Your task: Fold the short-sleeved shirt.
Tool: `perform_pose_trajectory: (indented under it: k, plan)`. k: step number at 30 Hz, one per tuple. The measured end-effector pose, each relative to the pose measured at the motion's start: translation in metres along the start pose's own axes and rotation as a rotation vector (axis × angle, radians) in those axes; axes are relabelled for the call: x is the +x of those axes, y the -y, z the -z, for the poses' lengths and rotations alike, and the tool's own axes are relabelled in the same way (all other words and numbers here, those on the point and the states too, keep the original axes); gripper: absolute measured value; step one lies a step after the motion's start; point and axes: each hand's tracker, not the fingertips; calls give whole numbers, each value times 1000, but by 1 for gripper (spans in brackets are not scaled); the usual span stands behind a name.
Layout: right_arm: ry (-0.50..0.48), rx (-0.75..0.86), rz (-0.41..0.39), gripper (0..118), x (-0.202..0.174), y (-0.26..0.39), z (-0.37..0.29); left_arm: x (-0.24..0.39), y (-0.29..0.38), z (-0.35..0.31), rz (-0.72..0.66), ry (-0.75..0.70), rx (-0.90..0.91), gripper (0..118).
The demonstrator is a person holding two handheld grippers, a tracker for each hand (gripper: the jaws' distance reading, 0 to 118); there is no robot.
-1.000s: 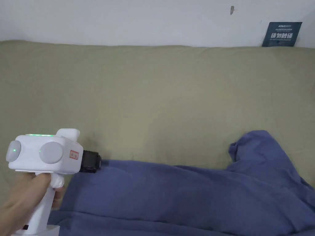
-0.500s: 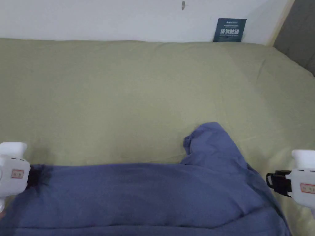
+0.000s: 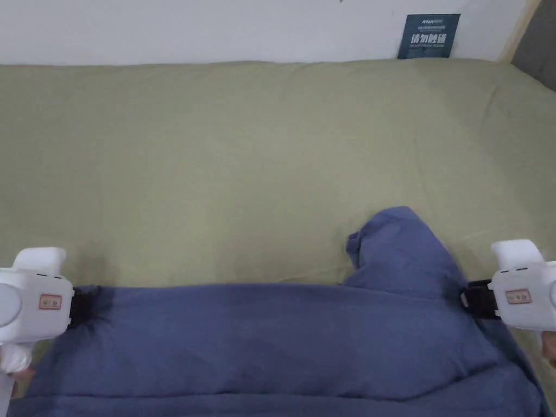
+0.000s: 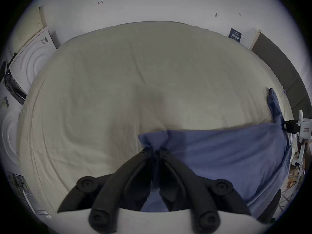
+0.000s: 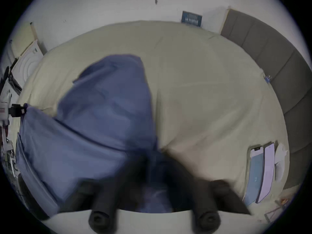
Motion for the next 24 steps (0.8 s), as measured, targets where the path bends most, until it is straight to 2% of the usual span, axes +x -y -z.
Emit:
perform_pose_trajectory:
  k: [1,2,4,8,13,20,24]
  plan:
    - [7,39,-12,1,0,4,-11,-1,1,-5,-2,3,1,10]
    - [13,53,-3,1,-2,4,-25,-3,3,-11,-5,3,15,10]
    - [-59,60,10,1,5,2,-43,-7,8,-26,-5,-2,41,10]
    - [-58,140,16,1,21,9,-92,-23,30,-73,-31,22,98,10]
    - [-92,211,34,1,23,50,-149,-42,73,-130,-58,73,174,2]
    - [-97,266,34,1,20,128,-197,-44,151,-186,-59,83,225,2]
    - [-107,274,67,1,8,175,-216,-52,189,-195,-99,105,224,2]
